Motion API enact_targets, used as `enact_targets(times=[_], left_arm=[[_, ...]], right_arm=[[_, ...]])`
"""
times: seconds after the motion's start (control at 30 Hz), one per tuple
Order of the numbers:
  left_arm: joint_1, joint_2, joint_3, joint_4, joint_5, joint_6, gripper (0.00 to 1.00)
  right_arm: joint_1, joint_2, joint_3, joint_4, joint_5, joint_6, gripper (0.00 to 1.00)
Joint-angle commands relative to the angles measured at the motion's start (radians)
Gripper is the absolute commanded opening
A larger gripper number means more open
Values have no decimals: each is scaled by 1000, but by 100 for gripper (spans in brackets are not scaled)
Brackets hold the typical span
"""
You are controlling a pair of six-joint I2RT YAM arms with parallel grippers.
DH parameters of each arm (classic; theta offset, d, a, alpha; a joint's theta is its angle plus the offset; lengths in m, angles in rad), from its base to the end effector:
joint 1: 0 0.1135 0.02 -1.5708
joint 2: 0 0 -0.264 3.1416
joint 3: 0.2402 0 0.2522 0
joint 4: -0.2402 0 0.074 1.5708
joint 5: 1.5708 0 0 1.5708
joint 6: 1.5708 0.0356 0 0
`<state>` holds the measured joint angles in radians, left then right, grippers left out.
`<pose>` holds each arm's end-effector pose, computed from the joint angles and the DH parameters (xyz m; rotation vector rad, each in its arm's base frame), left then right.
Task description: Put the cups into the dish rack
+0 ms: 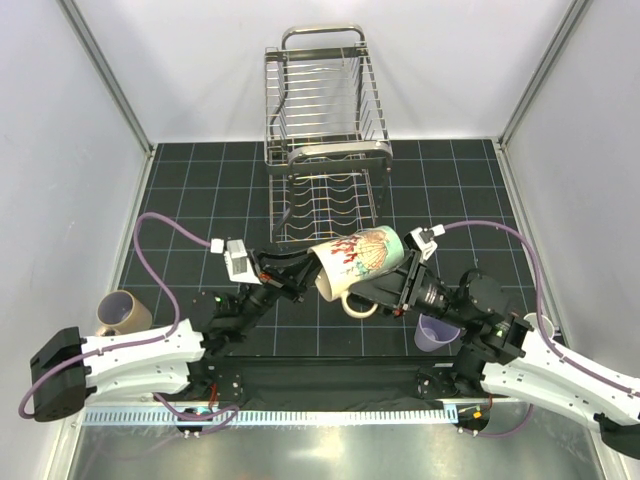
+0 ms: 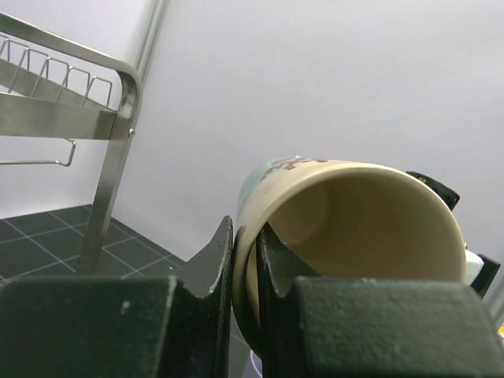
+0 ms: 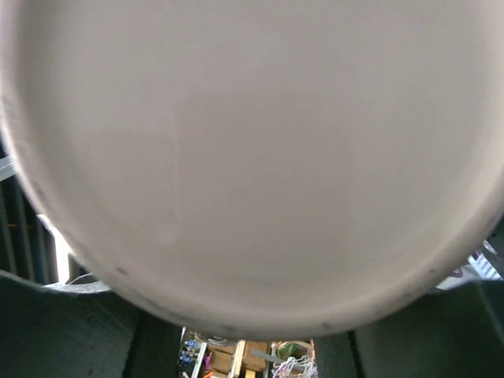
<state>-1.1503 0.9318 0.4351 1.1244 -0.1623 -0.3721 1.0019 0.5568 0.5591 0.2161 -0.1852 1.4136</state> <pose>0.0848 -0.1755 0.3255 0.2367 1.0066 -1.3213 0.0737 0.1275 0.3372 0.1569 1.7263 2.0629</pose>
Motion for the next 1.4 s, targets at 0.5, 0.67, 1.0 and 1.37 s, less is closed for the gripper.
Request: enact_targets(times=[0.5,0.67,1.0,1.37], left_arm=[[-19,16,-10,227,125,-67,0],[-20,24,-15,224,148,-90,0],[-19,-34,-44,115,121,-168,28],[-19,-370,-174,-319,-118,-271,64]], right_arm=[[0,41,-10,131,79,-15,27],[0,61,-19,147,72,-22,4],[-2,3,-1,48,134,-139,4],[0,-218,-2,-262,348,-297,4]])
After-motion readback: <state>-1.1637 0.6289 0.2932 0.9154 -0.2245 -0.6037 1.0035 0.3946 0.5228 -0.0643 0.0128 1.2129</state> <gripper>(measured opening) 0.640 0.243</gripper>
